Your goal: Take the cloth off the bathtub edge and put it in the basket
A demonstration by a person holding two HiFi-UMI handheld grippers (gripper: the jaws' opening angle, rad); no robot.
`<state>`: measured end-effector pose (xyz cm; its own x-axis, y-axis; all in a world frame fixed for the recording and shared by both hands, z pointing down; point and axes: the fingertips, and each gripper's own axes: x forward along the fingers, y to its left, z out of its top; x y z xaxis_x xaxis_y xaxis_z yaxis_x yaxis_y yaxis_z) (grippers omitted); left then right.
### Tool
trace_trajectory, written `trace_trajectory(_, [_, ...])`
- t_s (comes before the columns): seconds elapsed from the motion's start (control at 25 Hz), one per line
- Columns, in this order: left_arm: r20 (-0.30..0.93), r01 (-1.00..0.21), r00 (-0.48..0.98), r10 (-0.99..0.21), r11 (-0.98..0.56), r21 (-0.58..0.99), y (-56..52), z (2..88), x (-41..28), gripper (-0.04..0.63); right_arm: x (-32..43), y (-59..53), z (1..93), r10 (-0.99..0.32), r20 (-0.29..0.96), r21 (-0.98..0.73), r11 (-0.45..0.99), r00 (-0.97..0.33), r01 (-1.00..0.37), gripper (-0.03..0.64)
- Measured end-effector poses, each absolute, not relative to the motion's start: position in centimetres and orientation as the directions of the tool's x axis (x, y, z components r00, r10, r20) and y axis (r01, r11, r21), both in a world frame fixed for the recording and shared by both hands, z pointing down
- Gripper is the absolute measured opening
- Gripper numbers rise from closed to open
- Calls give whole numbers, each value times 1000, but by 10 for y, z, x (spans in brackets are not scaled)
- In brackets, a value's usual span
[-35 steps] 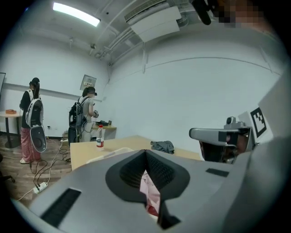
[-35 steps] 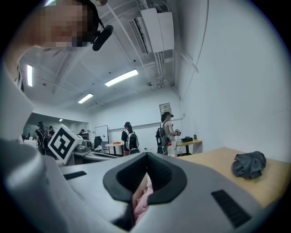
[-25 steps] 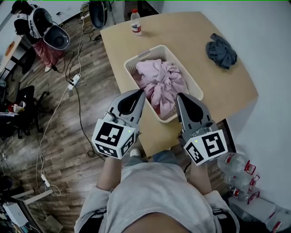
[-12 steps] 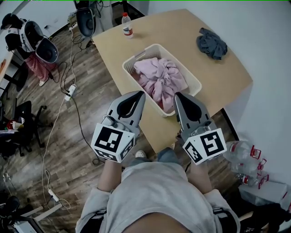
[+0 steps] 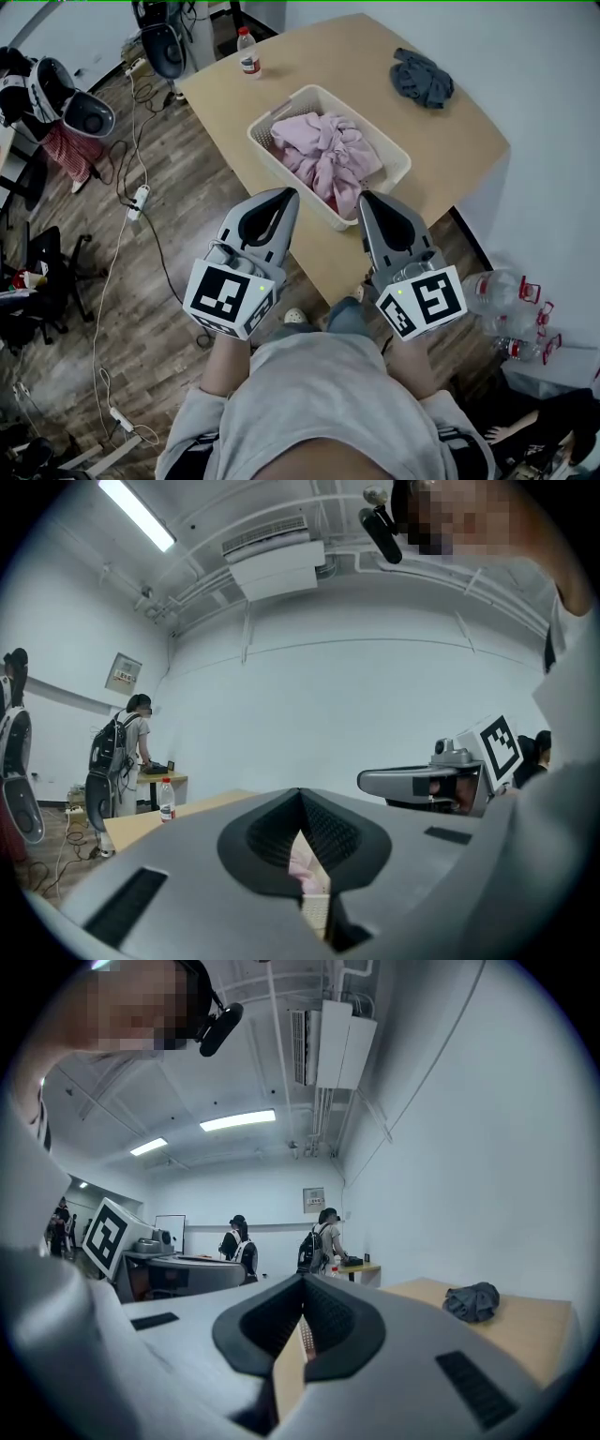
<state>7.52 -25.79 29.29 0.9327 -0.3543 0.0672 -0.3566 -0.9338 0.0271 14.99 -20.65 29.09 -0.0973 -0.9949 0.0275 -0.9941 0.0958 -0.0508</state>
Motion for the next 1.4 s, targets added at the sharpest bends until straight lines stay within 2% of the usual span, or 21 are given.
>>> trace_trajectory(1.4, [-25, -253, 966, -256, -964, 83, -226, 284, 52, 14, 115, -177, 291, -998, 39, -7, 57, -57, -998, 8])
